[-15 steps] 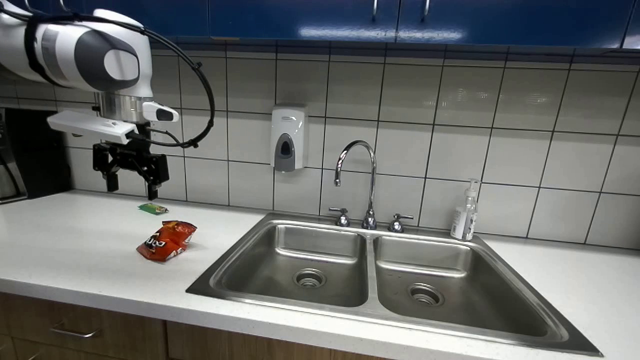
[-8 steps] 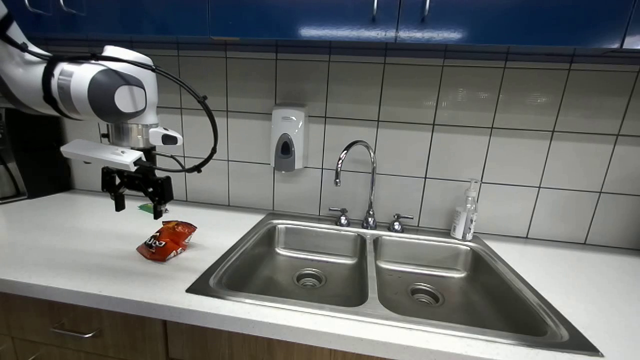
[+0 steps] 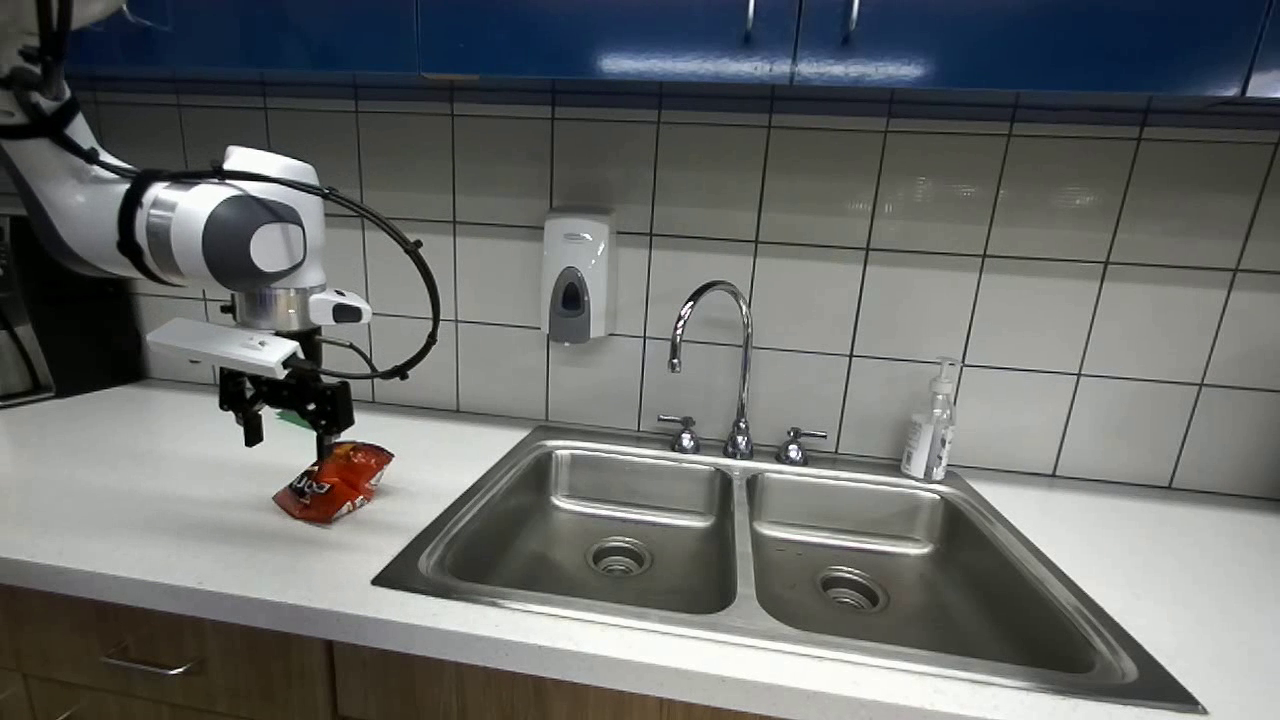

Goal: Place the pack of doritos in the left sink

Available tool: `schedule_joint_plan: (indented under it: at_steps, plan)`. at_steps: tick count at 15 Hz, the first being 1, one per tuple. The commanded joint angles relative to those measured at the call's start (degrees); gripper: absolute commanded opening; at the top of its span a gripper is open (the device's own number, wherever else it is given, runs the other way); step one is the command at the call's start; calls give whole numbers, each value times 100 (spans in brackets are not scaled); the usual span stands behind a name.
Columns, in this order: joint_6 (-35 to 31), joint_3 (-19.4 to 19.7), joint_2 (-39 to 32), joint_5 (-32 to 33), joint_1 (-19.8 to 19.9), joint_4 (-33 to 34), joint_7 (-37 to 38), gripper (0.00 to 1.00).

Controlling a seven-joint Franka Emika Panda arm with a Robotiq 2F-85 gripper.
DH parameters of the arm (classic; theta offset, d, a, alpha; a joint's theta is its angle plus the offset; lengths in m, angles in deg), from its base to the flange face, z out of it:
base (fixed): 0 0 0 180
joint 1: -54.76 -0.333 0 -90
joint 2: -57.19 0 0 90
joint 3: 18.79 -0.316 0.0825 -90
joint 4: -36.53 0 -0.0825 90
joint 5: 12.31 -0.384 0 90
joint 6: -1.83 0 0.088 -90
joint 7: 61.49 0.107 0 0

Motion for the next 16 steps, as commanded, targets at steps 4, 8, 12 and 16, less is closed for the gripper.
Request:
schedule_joint_plan:
  at_steps: [4, 8, 12, 16]
  plan:
    - [-141, -84, -720, 339, 40, 627, 519, 100]
    - [-141, -48, -1041, 437, 22, 943, 689, 100]
    - [-127, -12, -1342, 532, -23, 1236, 934, 100]
    - [-115, 32, -1549, 565, -46, 1435, 1109, 100]
